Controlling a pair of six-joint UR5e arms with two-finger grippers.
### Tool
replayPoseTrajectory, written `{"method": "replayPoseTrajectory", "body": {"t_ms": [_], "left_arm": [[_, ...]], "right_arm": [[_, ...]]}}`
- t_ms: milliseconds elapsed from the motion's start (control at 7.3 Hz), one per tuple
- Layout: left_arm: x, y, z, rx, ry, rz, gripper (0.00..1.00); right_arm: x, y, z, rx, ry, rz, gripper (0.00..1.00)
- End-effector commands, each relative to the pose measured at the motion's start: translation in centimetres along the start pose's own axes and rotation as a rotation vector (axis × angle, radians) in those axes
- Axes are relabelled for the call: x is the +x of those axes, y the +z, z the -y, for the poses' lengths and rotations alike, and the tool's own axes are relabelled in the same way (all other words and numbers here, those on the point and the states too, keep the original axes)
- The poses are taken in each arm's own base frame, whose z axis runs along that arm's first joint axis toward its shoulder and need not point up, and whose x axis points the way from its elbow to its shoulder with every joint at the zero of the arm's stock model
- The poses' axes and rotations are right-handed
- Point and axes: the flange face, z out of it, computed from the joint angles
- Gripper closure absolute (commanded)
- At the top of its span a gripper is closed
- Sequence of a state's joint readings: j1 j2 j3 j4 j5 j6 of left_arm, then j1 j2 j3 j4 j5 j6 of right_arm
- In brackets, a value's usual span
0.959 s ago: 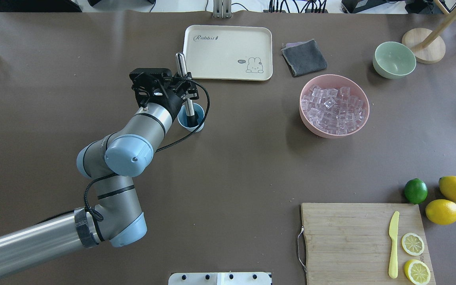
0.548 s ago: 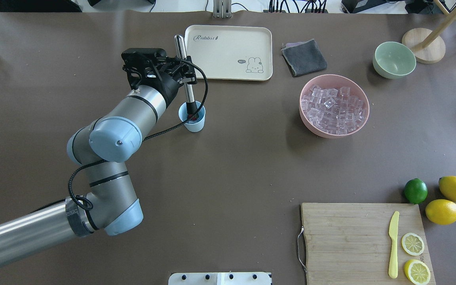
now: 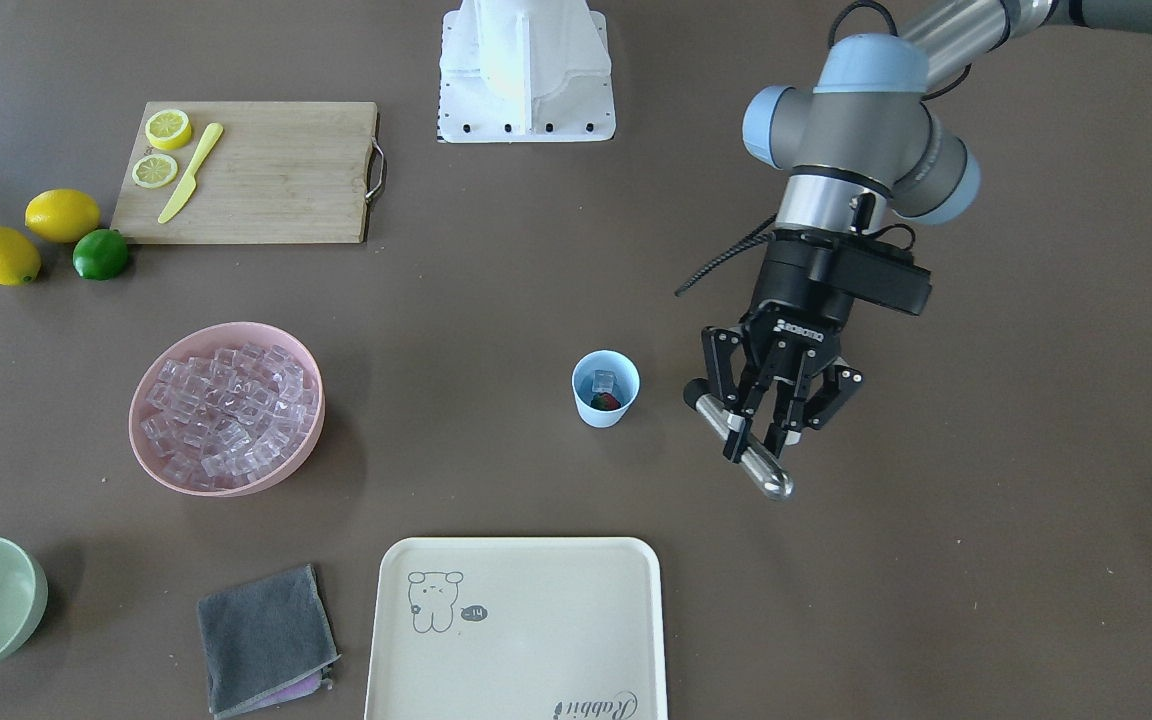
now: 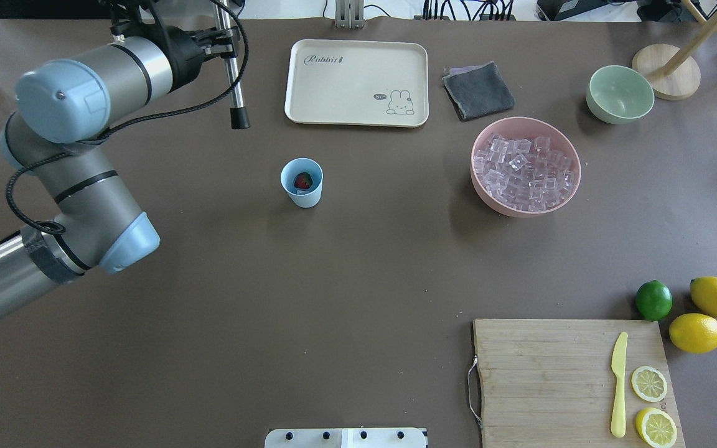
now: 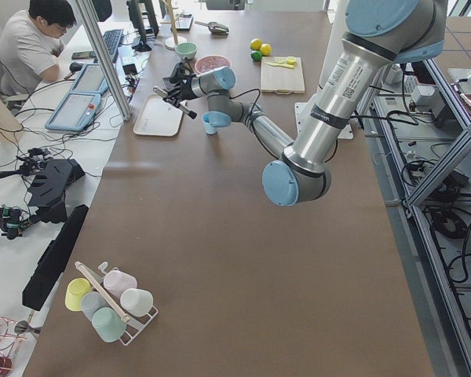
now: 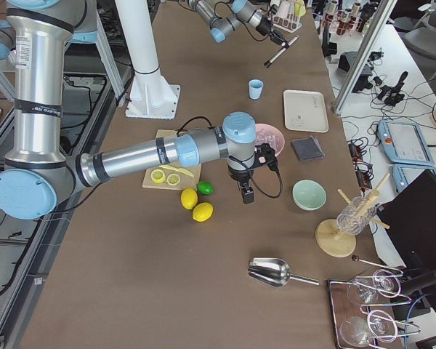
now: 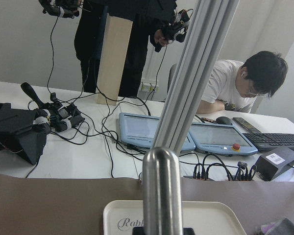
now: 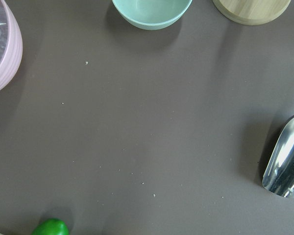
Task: Mash ice and strawberries in cup
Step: 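Lift the muddler out of the cup and carry it back with the left gripper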
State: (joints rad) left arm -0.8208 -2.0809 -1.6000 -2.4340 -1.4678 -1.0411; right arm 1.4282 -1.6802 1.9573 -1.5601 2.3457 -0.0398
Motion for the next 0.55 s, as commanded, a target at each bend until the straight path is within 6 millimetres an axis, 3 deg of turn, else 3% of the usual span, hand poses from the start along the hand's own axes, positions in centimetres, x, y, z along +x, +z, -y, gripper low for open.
{"method": "replayPoseTrajectory", "body": {"t_ms": [0, 137, 274, 411], "left_arm": [[-12.9, -1.8, 0.8, -0.211, -0.047, 0.094, 1.00], [-17.6, -3.2, 1.0, -0.296, -0.073, 0.130, 1.00], [-22.3, -4.8, -0.5, -0.357, -0.067, 0.167, 1.00], [-27.1, -5.5, -3.7, -0.453, -0.021, 0.205, 1.00]], "right_arm": [[-0.1, -0.1, 0.1, 0.009, -0.009, -0.001, 0.01], [0.1, 0.3, 0.3, 0.023, -0.029, -0.003, 0.01], [0.1, 0.3, 0.3, 0.038, -0.040, -0.001, 0.01], [0.2, 0.4, 0.1, 0.035, -0.039, -0.001, 0.01]]}}
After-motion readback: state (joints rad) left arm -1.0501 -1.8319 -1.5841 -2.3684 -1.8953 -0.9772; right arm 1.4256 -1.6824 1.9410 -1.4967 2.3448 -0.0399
